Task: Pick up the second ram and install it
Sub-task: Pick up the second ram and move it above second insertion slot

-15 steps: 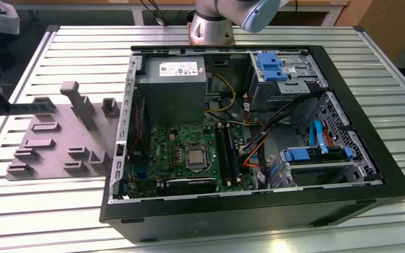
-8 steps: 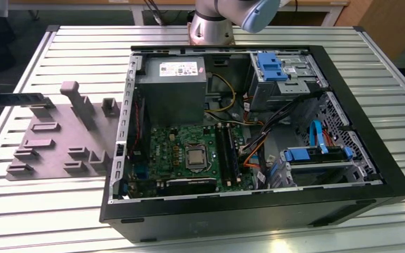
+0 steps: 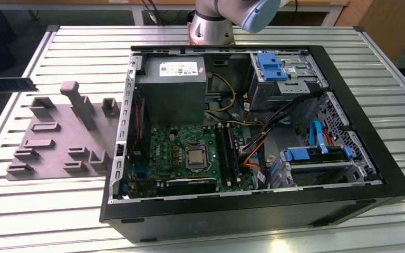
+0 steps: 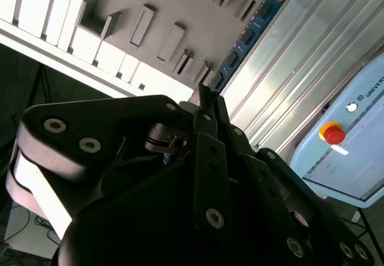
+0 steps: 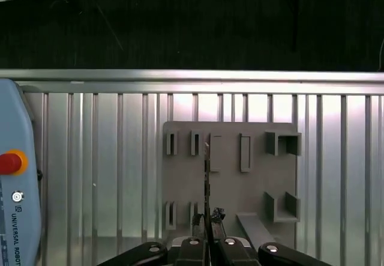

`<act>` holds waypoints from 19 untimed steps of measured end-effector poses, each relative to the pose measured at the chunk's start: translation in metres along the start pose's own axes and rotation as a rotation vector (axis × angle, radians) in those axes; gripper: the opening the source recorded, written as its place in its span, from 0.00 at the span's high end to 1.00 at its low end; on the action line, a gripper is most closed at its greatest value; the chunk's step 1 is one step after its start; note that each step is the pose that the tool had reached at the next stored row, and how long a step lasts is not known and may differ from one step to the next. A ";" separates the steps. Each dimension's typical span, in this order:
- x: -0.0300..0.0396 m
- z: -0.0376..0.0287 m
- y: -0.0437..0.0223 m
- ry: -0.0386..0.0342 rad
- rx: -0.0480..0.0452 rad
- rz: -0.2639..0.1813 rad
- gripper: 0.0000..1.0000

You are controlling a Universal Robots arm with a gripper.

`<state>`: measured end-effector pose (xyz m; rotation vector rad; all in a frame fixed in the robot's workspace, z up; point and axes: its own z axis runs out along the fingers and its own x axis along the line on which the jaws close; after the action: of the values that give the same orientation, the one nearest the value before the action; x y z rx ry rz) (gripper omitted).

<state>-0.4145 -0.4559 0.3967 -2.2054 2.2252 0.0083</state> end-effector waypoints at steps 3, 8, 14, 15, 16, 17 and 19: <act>-0.0002 -0.0121 0.0000 0.0001 -0.0001 0.001 0.86; -0.0004 -0.0229 0.0000 0.0001 -0.0001 0.002 0.86; -0.0004 -0.0230 -0.0018 0.0001 -0.0001 0.002 0.86; -0.0004 -0.0230 -0.0032 0.0001 -0.0001 0.002 0.86; -0.0004 -0.0230 -0.0048 0.0001 -0.0001 0.002 0.86; -0.0005 -0.0229 -0.0065 0.0001 -0.0001 0.002 0.86; -0.0005 -0.0230 -0.0115 0.0001 -0.0002 0.002 0.86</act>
<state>-0.4031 -0.4558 0.4197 -2.2037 2.2272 0.0083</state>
